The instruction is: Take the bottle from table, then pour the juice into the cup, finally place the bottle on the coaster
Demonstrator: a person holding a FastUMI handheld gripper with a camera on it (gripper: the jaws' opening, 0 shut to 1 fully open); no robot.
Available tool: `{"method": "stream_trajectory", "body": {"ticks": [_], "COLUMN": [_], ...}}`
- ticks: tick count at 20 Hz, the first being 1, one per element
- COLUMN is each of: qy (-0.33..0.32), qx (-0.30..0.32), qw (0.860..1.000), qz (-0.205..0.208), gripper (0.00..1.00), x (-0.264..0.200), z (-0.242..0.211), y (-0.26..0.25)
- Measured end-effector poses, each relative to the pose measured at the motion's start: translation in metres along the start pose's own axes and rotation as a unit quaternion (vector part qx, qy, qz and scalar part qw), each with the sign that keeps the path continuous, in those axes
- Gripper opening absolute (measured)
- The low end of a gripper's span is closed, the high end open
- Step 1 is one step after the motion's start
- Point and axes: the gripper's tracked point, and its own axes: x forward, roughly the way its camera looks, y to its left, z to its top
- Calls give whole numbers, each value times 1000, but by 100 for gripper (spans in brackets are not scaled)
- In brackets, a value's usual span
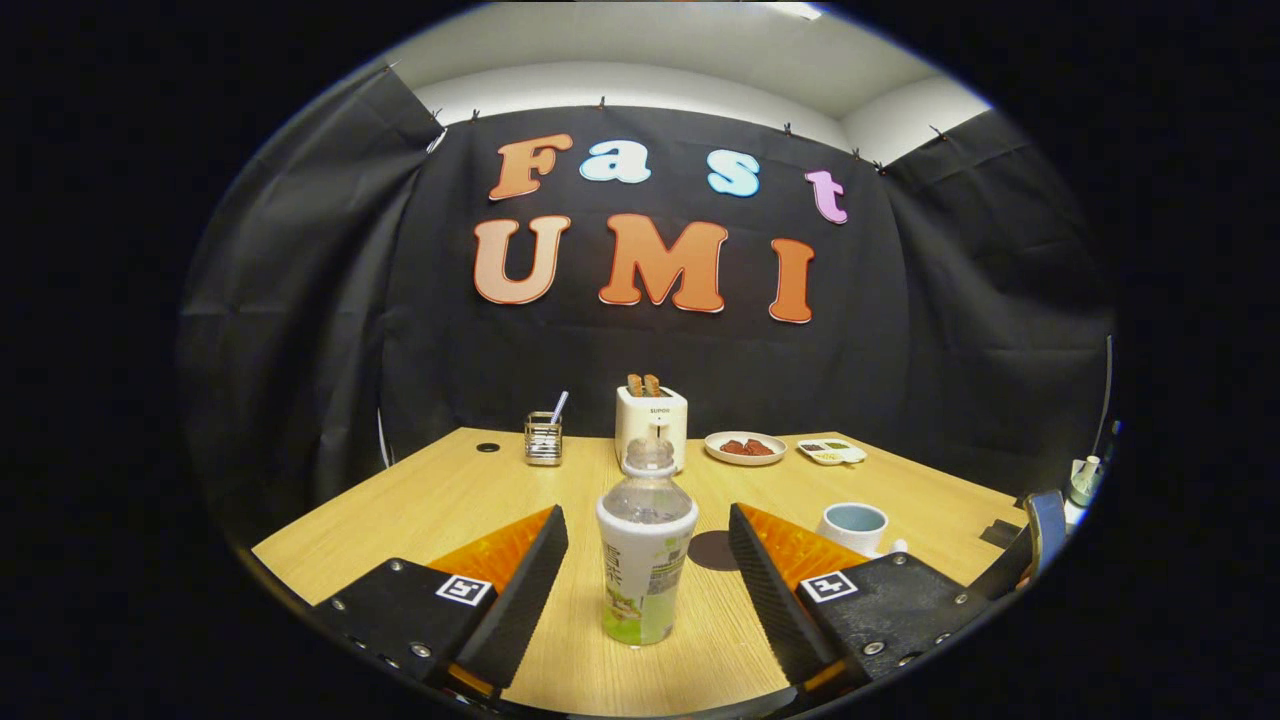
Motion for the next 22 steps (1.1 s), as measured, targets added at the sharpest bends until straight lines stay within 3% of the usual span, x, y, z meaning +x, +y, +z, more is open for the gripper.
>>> {"method": "stream_trajectory", "body": {"ticks": [5,10,14,16,22], "qy": [36,56,67,68,69], "qx": [-2,4,22,35,35], "qw": [999,998,997,997,997], "qz": [12,14,20,19,18], "gripper": [92,90,78,65,59], "x": [25,43,57,63,69], "z": [-47,-66,-76,-77,-76], "y": [7,9,12,11,8]}}
